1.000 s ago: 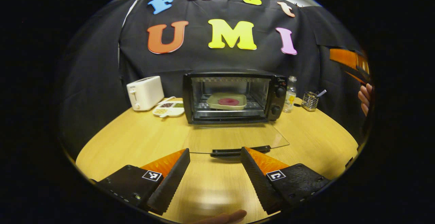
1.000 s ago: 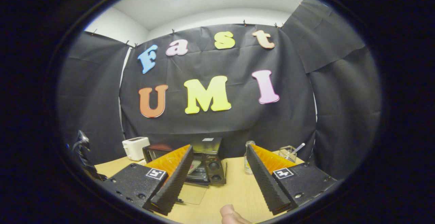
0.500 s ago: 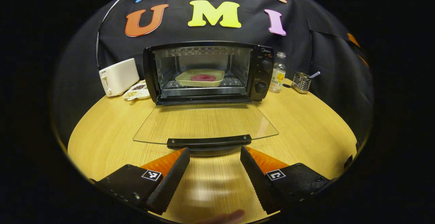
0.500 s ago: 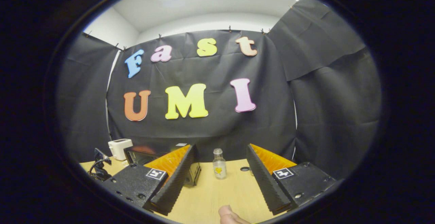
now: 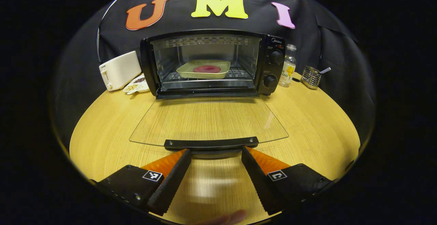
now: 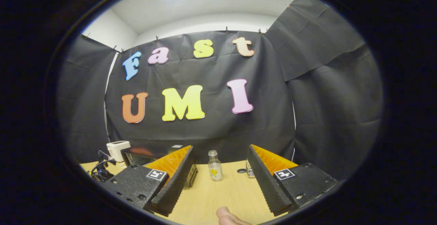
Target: Open the electric oven with the left hand, put the food in, and close the electric oven.
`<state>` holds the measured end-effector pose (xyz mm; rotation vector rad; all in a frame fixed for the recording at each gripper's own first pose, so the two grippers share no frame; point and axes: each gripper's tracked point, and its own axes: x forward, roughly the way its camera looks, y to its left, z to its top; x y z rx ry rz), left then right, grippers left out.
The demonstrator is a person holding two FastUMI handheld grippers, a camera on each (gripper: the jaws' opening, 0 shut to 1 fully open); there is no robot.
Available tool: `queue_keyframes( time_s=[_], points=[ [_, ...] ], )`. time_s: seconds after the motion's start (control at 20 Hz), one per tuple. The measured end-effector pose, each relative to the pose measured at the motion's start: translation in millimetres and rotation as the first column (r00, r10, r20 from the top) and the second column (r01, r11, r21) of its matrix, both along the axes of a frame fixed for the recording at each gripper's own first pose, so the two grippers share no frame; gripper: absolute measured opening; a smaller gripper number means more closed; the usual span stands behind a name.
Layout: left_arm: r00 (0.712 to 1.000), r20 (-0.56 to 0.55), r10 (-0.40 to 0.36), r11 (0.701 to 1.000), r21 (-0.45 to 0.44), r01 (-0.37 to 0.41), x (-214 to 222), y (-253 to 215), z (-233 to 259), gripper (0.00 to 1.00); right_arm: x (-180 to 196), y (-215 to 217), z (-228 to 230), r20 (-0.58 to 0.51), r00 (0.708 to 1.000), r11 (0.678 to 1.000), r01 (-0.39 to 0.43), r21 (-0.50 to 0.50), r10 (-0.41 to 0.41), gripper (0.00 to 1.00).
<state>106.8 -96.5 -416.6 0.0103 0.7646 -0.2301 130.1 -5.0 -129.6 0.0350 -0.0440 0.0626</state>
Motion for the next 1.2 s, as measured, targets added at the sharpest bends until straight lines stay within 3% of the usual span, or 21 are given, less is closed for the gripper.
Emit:
queue_keyframes(
  time_s=[0.25, 0.7, 0.75, 0.8, 1.2],
  points=[
    [1.0, 0.004, 0.0, 1.0, 0.015, 0.0, 3, 1, 7, 0.96, 2, -2, -2, -0.012, 1.0, 1.0, 0.002, -0.014, -0.003, 0.96],
    [0.993, 0.116, 0.03, 1.0, 0.005, -0.031, 28, 6, 57, 0.95, -5, 0, -1, -0.008, 1.0, 0.999, 0.003, -0.041, -0.004, 0.96],
    [0.992, 0.122, 0.033, 0.999, 0.001, -0.034, 31, 6, 62, 0.96, -5, -1, -1, -0.013, 1.0, 0.999, 0.005, -0.042, -0.005, 0.99],
    [0.991, 0.13, 0.035, 0.999, -0.001, -0.035, 33, 6, 66, 0.96, -5, -2, -3, -0.017, 1.0, 0.999, 0.006, -0.045, -0.007, 0.96],
    [0.979, 0.204, 0.029, 1.0, -0.003, -0.029, 61, 6, 102, 0.97, -18, -12, 2, -0.017, 0.999, 0.998, 0.028, -0.057, -0.029, 0.96]
  ],
)
